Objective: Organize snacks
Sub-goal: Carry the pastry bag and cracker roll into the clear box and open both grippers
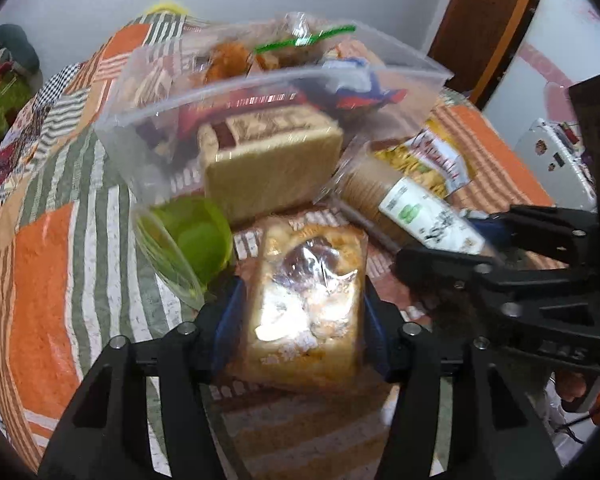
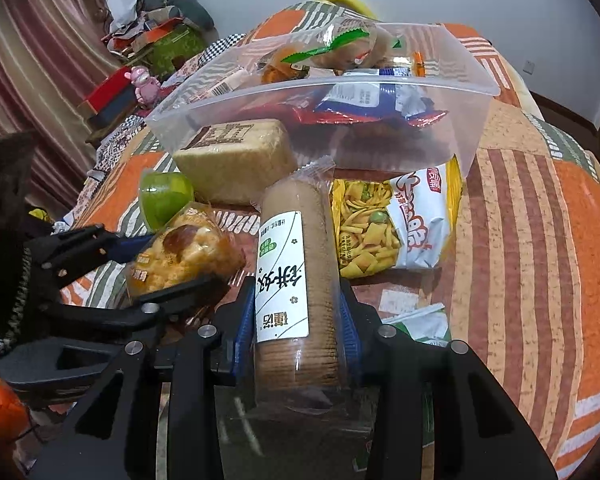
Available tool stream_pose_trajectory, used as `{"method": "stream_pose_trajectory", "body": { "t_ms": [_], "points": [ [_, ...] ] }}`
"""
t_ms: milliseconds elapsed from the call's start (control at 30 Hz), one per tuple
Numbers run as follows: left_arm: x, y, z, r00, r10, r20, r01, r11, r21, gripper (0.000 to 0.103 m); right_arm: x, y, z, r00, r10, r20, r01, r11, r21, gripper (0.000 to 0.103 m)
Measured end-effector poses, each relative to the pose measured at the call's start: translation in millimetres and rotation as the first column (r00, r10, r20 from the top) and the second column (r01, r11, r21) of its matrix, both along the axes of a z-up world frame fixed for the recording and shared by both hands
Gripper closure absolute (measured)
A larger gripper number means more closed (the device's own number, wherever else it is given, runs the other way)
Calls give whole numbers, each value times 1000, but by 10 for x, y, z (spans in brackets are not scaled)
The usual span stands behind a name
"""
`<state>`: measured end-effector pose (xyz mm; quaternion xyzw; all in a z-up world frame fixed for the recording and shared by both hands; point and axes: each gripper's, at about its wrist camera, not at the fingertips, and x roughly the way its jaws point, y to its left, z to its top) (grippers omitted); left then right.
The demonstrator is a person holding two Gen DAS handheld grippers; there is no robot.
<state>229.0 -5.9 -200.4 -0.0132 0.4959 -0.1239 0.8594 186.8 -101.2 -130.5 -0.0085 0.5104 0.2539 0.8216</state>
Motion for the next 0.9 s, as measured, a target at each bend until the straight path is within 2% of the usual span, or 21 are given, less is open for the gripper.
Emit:
{"method": "stream_pose_trajectory", "body": {
  "t_ms": [33, 267, 500, 667, 900],
  "points": [
    [-13, -7, 6, 1000, 3, 14, -3, 1000, 1, 58, -7, 10, 5, 1000, 0, 8, 0, 1000, -6, 69],
    [-92, -75, 120, 998, 15, 57, -15, 1000, 5, 59, -30, 0, 66, 1000, 6, 5, -6, 1000, 27, 71],
    [-199, -16, 388, 993, 26, 116, -25, 1000, -4, 59, -83, -55, 196, 1000, 7, 25, -9, 998, 54, 71],
    [-233, 58, 606, 986, 47, 162, -44, 999, -23, 59, -111, -120, 389, 997, -12, 72, 6, 997, 78, 71],
    [-90, 168, 874, 969, 94, 229, -88, 995, -37, 59, -10, -170, 692, 985, -46, 168, 37, 998, 60, 71]
  ]
}}
